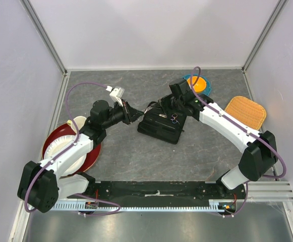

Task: Sort the hair-cutting tools

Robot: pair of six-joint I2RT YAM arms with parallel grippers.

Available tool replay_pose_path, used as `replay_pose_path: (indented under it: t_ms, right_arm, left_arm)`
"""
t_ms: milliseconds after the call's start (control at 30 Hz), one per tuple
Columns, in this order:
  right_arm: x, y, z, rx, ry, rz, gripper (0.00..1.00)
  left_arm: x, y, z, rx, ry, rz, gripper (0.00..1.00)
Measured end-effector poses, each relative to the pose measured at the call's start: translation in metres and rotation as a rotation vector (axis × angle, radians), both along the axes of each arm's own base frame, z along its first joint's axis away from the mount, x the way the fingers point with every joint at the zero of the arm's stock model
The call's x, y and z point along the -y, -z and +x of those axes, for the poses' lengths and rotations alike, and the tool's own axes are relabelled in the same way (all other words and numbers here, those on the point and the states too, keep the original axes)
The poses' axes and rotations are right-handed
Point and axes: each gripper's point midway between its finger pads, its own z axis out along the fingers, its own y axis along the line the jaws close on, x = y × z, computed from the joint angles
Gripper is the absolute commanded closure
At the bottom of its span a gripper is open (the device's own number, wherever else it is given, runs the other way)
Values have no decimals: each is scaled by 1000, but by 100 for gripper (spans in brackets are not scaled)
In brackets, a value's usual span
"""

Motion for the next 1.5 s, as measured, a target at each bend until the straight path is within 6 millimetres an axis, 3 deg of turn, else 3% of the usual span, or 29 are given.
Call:
replay_pose_path:
  t_ms: [33, 67, 133, 167, 267, 367, 467, 567, 800, 1033, 1367, 1467, 1500]
  right_arm:
    - [0, 0, 0, -2, -3, 2, 95]
    - [-1, 1, 0, -5, -2, 3, 81]
    - [-5, 0, -1, -7, -18, 19, 66]
    - [-7, 0, -1, -5, -24, 24, 52]
    - [-9, -2, -2, 12, -55, 21, 34]
    - [-7, -2, -1, 51, -106, -3, 28]
    - [4, 3, 3, 95, -150, -57, 27]
    - [25, 21, 2, 107, -159, -157, 26]
    - [95, 73, -28, 53, -167, -449, 21]
    - [133, 128, -59, -53, -241, -633, 21]
    - [141, 176, -75, -117, -357, -704, 38]
    - [135, 189, -72, -126, -395, -698, 50]
    - [132, 193, -72, -131, -410, -692, 59]
  left_arm:
    - [-1, 2, 1, -4, -7, 10, 98]
    - [-1, 3, 0, -5, -3, 15, 98]
    - [0, 5, 0, -19, -5, 29, 98]
    - [0, 5, 0, -23, -9, 33, 98]
    - [-3, 6, 4, -53, -40, 58, 98]
    - [-9, 2, 11, -76, -92, 86, 98]
    - [-19, -3, 19, -101, -164, 126, 98]
    - [-29, -2, 27, -127, -232, 169, 98]
    - [-52, 23, 36, -231, -309, 251, 98]
    - [-68, 31, 39, -281, -324, 251, 98]
    - [-70, 29, 38, -296, -296, 222, 98]
    - [-71, 30, 38, -304, -290, 217, 98]
    - [-71, 31, 38, -307, -289, 216, 98]
